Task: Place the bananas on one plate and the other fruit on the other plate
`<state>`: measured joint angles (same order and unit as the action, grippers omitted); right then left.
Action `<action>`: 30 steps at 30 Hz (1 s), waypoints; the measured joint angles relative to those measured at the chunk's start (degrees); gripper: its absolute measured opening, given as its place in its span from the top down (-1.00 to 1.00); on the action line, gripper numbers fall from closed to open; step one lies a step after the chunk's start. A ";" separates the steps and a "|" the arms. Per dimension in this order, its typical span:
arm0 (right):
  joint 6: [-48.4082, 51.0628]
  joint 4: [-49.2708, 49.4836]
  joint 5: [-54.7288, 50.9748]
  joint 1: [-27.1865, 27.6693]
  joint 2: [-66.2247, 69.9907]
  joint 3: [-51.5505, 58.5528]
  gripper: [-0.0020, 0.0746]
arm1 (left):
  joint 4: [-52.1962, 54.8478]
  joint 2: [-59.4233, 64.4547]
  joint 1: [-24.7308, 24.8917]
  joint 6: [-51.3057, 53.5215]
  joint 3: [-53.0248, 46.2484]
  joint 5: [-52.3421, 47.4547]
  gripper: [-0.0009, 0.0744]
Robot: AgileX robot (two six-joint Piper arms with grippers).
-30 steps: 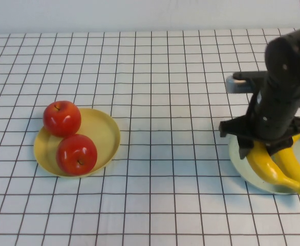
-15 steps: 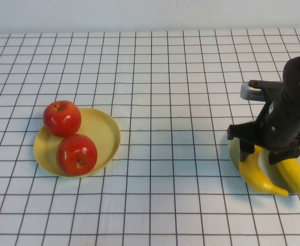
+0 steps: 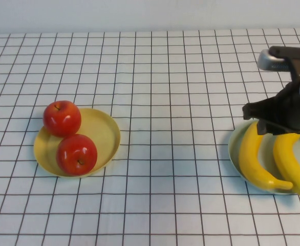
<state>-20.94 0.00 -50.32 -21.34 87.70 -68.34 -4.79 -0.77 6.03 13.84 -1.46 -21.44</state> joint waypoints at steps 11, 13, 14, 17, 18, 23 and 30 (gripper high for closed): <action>1.45 -0.30 12.77 -0.34 -39.37 24.52 0.97 | 0.00 0.00 0.06 0.00 0.00 0.00 0.99; 1.45 -0.81 12.26 -0.34 -48.06 27.76 0.98 | 0.00 0.00 0.06 0.00 0.00 0.00 0.99; 1.45 -0.96 11.60 -0.34 -52.53 29.45 0.98 | 0.00 0.00 0.06 0.00 0.00 0.00 0.99; 1.59 -2.14 10.80 -0.34 -65.61 34.78 0.98 | 0.00 0.00 0.06 0.00 0.00 0.00 0.99; 1.93 -3.60 11.87 -0.34 -69.29 36.47 0.98 | 0.00 0.00 0.06 0.00 0.00 0.00 0.99; 0.74 -21.07 24.33 -0.34 -85.82 47.21 0.98 | 0.00 0.00 0.06 0.00 0.00 0.00 0.99; -5.80 -25.47 28.93 -0.34 -87.88 51.54 0.98 | 0.00 0.00 0.06 0.00 0.00 0.00 0.99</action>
<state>-26.74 -25.47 -21.39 -21.67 -0.18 -16.79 -4.79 -0.77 6.09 13.84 -1.46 -21.44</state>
